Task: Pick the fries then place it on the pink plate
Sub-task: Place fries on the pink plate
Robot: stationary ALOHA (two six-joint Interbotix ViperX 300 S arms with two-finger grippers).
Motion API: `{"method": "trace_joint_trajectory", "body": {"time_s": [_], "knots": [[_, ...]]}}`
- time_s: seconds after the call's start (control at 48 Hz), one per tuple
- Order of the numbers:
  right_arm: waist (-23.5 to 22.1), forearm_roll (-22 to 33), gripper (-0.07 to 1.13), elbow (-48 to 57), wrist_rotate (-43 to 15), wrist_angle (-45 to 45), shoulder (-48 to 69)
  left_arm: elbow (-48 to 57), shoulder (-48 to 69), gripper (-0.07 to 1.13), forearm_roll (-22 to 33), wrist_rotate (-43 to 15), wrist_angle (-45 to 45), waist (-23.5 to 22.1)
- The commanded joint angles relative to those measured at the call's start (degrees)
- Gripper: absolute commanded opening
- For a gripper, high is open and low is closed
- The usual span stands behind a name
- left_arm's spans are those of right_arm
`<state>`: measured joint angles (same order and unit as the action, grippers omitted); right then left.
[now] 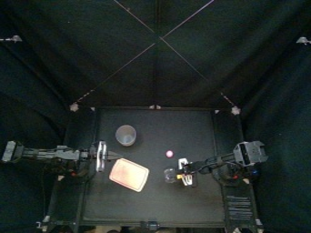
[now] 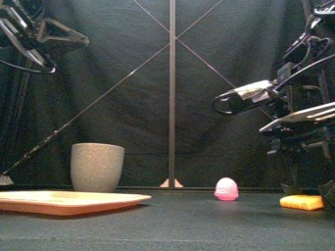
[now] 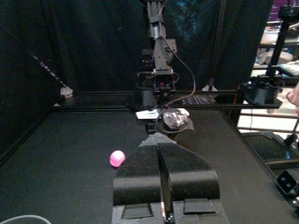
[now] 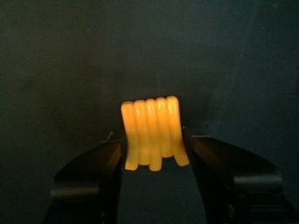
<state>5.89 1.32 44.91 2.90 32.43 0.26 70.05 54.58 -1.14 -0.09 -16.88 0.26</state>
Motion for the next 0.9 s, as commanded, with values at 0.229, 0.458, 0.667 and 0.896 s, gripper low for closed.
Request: {"method": "trace_joint_trajectory", "body": {"time_s": [0.229, 0.458, 0.667, 0.896], "knots": [[1.2, -1.7, 0.54, -7.1, -1.5, 0.8, 2.4, -0.9, -0.3, -0.02, 0.0, 0.0, -0.5, 0.1], [1.1, -4.0, 0.54, -20.0, -1.8, -1.2, -2.0, -1.0, -0.3, -0.02, -0.1, -0.1, -1.4, 0.1], [1.1, -1.7, 0.54, -32.6, -4.5, -2.2, -12.5, -1.1, -0.3, -0.02, 0.0, -0.1, -1.8, 0.8], [1.0, 3.2, 0.56, -47.0, -5.4, -1.6, -22.9, -0.6, -0.3, -0.02, 0.0, 0.0, -1.8, 1.8]]}}
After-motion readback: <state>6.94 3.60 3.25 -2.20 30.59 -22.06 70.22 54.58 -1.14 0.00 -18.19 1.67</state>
